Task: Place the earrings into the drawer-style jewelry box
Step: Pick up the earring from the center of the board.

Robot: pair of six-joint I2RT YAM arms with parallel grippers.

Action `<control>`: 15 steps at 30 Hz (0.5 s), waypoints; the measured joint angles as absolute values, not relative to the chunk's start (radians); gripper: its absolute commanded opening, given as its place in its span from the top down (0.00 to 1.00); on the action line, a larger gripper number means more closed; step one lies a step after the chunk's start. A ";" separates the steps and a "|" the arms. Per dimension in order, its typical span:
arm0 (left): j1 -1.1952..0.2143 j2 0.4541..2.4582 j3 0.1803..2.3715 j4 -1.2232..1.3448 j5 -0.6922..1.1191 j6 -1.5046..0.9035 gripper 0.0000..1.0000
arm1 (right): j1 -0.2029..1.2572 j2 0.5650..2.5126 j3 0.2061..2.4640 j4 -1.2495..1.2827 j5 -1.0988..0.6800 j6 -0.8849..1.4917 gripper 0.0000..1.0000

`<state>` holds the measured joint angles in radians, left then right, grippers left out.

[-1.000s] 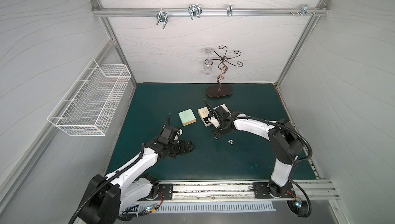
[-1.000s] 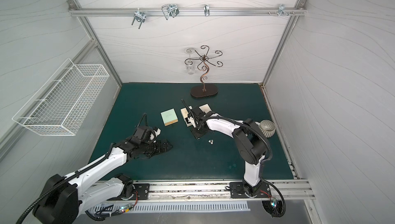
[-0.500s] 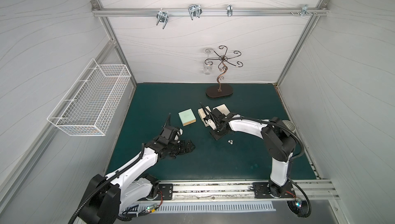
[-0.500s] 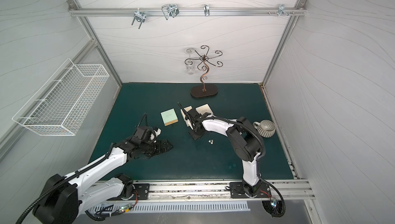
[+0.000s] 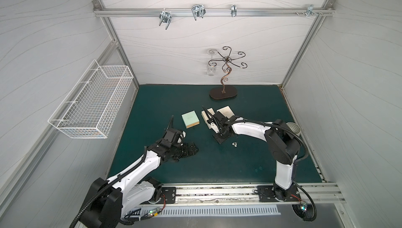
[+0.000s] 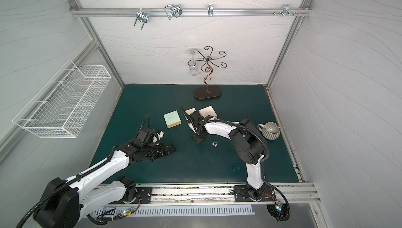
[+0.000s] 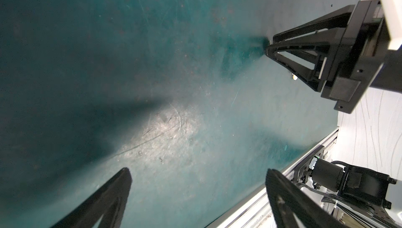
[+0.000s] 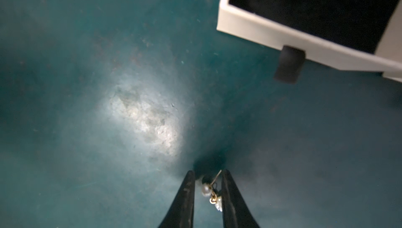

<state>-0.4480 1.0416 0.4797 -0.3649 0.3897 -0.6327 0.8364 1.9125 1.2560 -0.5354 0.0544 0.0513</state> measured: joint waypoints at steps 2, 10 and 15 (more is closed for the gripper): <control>-0.448 1.042 0.480 -0.365 0.390 -0.633 0.01 | 0.836 1.913 1.256 -0.536 0.060 0.051 0.77; -0.448 1.042 0.479 -0.363 0.390 -0.633 0.01 | 0.836 1.912 1.255 -0.543 0.081 0.036 0.82; -0.448 1.042 0.476 -0.356 0.390 -0.633 0.01 | 0.837 1.912 1.253 -0.544 0.086 0.033 0.85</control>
<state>-0.4480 1.0416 0.4759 -0.3565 0.3901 -0.6331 0.8368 1.9121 1.2530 -0.5438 0.0864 0.0334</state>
